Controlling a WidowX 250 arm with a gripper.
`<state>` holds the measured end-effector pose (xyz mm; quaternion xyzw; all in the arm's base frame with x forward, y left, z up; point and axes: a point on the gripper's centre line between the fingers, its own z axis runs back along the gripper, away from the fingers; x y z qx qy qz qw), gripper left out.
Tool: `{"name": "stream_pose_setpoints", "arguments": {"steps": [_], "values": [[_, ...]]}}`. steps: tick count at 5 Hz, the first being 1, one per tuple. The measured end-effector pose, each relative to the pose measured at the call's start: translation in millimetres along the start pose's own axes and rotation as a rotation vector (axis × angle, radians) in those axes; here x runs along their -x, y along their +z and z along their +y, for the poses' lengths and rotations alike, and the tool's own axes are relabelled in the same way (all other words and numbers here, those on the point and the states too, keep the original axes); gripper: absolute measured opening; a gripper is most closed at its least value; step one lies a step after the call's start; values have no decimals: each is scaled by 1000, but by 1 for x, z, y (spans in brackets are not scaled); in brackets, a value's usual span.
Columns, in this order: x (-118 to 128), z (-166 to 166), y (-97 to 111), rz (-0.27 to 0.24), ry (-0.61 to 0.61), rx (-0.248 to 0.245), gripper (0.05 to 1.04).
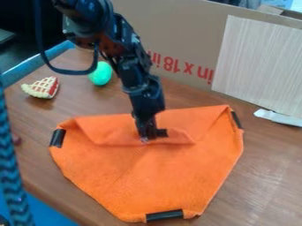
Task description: Fold the cloth from top left to bottom right
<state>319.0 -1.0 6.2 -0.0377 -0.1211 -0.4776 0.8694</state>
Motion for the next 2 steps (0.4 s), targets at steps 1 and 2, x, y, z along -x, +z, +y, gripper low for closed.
{"name": "stream_pose_setpoints", "arguments": {"steps": [1,2], "values": [[-12,-31,7,-15,-13,0,64],[-23,-52,21,-48,-28,1,64]]}}
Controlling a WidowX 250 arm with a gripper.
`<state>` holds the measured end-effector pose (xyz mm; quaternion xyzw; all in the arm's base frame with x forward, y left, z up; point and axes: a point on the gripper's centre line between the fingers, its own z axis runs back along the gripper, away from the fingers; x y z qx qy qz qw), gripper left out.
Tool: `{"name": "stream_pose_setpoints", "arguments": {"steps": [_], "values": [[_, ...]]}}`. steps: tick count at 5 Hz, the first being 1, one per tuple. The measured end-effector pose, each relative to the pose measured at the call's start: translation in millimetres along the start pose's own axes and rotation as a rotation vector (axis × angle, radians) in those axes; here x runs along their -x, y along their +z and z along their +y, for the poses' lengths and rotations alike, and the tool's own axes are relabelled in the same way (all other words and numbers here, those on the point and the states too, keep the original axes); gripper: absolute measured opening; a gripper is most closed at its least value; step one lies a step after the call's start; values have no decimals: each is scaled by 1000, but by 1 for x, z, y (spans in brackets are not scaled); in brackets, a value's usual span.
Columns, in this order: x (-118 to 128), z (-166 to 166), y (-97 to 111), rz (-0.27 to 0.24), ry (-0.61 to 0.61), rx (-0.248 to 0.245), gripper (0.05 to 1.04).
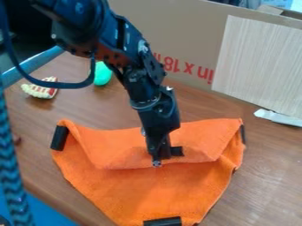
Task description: Fold the cloth from top left to bottom right
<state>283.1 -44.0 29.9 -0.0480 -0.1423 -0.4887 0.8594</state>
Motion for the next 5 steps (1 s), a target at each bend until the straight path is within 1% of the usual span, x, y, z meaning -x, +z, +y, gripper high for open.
{"name": "stream_pose_setpoints", "arguments": {"steps": [1,2,3,4,5], "values": [[-8,-16,5,-8,-3,-1,64],[-15,-33,-4,22,-16,-18,64],[-17,-43,-15,37,-21,-19,64],[-20,-54,-26,59,-10,3,89],[-21,-63,-30,80,-20,32,255]]}}
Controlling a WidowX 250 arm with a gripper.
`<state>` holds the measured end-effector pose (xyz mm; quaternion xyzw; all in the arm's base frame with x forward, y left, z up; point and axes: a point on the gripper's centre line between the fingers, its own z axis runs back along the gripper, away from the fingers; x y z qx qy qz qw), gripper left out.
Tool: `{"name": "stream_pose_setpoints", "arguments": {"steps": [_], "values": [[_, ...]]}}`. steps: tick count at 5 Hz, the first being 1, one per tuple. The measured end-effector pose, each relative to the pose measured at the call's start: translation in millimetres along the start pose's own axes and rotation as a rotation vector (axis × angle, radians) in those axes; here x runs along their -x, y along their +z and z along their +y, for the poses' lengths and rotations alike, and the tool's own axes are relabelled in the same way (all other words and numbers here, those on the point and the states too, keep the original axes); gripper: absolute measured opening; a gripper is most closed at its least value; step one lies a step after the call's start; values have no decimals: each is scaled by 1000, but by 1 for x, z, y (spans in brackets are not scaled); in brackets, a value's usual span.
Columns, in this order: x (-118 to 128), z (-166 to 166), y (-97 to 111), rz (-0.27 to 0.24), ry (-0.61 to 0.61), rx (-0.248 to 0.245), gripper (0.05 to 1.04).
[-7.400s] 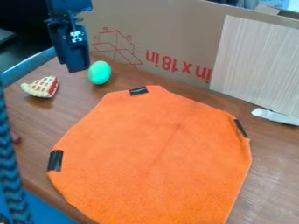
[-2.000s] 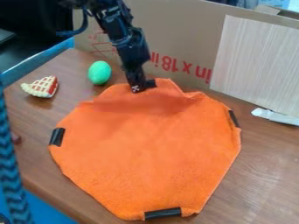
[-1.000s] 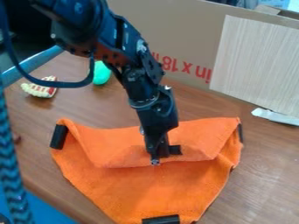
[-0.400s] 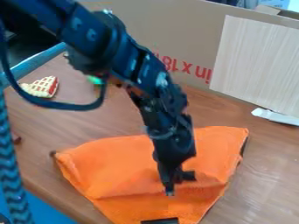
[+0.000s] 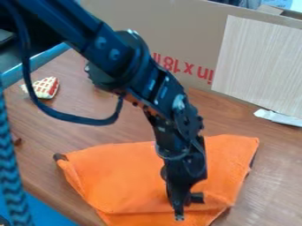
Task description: Fold the cloth from top left to bottom right
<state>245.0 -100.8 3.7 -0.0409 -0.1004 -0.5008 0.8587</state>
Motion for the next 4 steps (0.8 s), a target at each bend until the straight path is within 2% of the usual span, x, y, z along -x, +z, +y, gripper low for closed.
{"name": "stream_pose_setpoints", "arguments": {"steps": [1,2,3,4], "values": [[-1,-5,0,-4,-1,24,537],[-1,-10,8,-25,-12,84,842],[2,-6,25,-77,7,162,1005],[8,5,50,-160,15,271,1001]]}}
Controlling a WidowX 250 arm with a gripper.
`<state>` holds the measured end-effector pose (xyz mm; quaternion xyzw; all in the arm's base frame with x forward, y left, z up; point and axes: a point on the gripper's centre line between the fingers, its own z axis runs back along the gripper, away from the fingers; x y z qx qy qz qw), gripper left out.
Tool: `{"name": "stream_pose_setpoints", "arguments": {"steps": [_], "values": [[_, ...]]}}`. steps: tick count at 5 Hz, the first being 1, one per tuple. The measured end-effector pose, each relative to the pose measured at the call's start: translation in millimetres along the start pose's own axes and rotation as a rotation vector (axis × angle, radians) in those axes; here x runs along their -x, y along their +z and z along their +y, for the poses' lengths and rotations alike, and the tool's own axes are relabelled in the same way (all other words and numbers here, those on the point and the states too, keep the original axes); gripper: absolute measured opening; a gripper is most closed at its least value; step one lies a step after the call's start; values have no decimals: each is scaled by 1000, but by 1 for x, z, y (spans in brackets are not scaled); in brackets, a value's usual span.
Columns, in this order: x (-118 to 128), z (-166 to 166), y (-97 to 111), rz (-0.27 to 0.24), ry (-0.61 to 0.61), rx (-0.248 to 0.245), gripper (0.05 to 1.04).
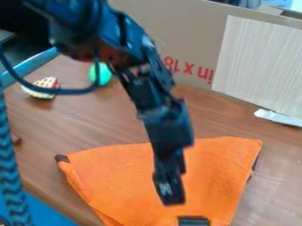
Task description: Fold the cloth from top left to bottom right
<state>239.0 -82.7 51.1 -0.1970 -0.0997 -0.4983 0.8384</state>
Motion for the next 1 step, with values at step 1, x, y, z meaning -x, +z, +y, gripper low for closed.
{"name": "stream_pose_setpoints", "arguments": {"steps": [1], "values": [[7,8,32,-20,-16,-27,999]]}}
